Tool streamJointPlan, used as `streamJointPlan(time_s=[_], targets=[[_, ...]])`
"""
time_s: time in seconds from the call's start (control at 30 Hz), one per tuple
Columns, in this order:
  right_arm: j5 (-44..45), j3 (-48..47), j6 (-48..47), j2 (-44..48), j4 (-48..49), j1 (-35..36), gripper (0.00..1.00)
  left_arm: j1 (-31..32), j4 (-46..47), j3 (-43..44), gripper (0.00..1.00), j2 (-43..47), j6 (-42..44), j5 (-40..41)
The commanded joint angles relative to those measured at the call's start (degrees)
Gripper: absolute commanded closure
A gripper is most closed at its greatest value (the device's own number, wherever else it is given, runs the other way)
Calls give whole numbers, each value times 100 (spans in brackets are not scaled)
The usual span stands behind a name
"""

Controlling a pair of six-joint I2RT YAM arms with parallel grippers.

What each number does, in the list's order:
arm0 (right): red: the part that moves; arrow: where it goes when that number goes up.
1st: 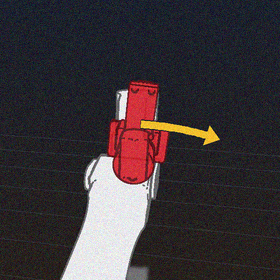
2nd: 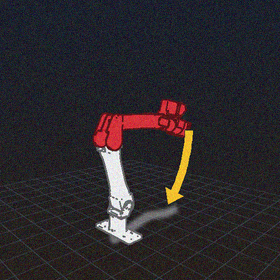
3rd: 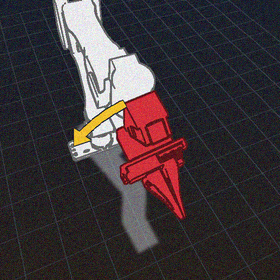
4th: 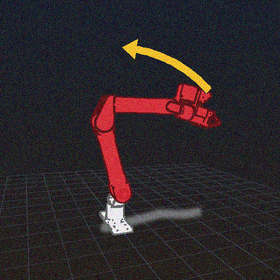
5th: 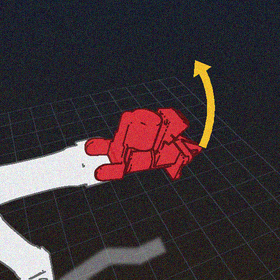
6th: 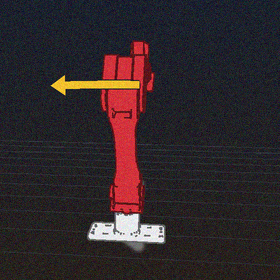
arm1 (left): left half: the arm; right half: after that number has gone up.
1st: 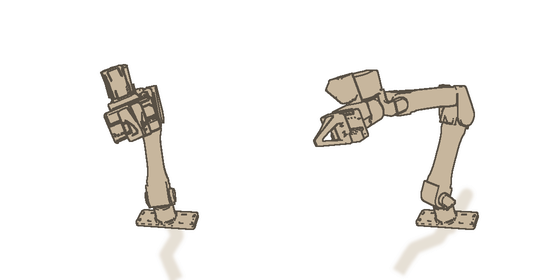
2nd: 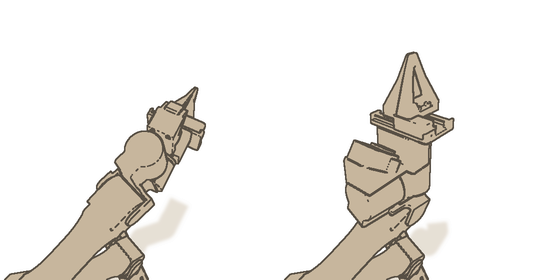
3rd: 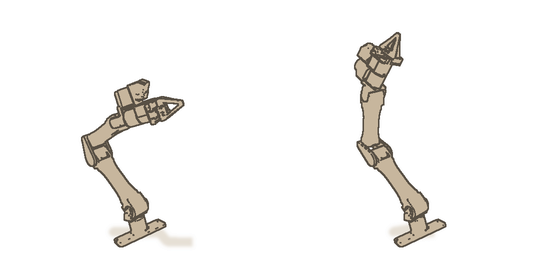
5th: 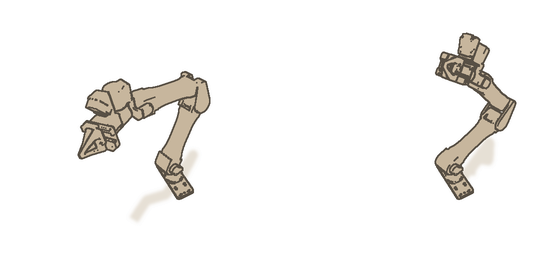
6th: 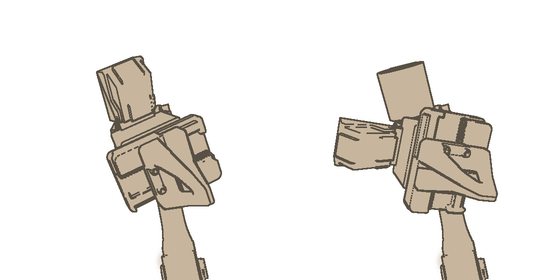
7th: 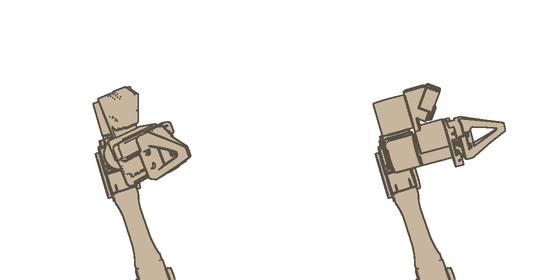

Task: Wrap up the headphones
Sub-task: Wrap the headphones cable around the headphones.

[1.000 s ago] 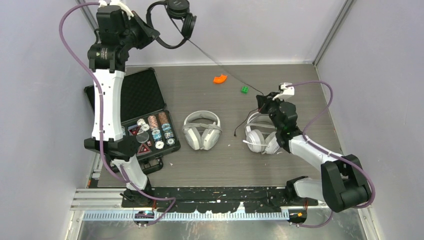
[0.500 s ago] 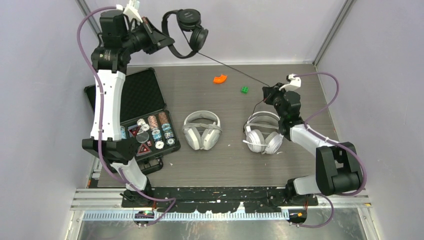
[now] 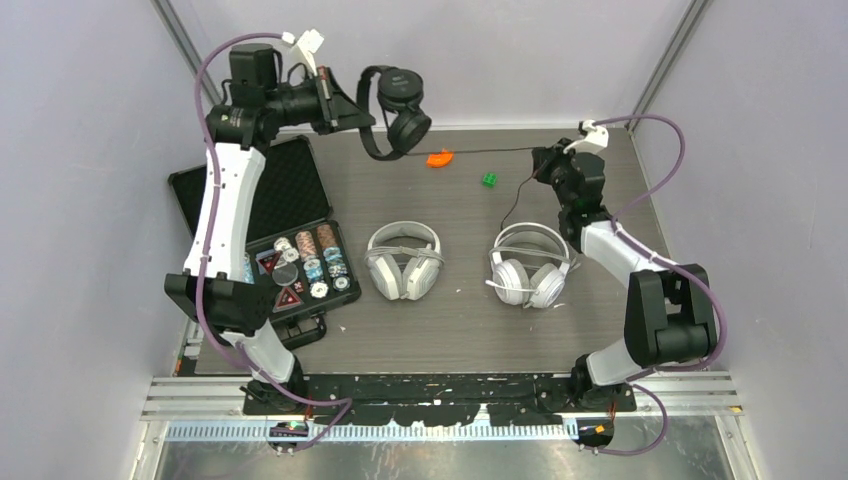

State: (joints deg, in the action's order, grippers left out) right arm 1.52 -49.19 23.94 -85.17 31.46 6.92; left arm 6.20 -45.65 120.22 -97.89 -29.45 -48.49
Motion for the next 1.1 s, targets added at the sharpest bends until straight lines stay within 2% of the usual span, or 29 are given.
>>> streamJointPlan(time_s=[0.0,0.13,0.27,0.43,0.7,1.07], targets=[[307,-684,-247,-165,-448,-149,100,387,46,-196,100,391,899,-1101],[107,-1147,-466,-203,-914,-192,100,759,-661,-313,100,323,1906,-674],[30,-1601,-718,-236,-1477,-271,100,1176,-1427,-235,100,204,3110,137],[-347,-2412,-974,-357,-2453,-351,100,1814,-1911,-428,100,260,4376,1473],[-1401,-3491,-1149,-564,-3810,-353,100,2400,-1928,-616,100,199,4835,3225],[-2250,-4212,-857,-626,-4450,-342,100,2850,-1987,-530,100,-192,5006,5457]])
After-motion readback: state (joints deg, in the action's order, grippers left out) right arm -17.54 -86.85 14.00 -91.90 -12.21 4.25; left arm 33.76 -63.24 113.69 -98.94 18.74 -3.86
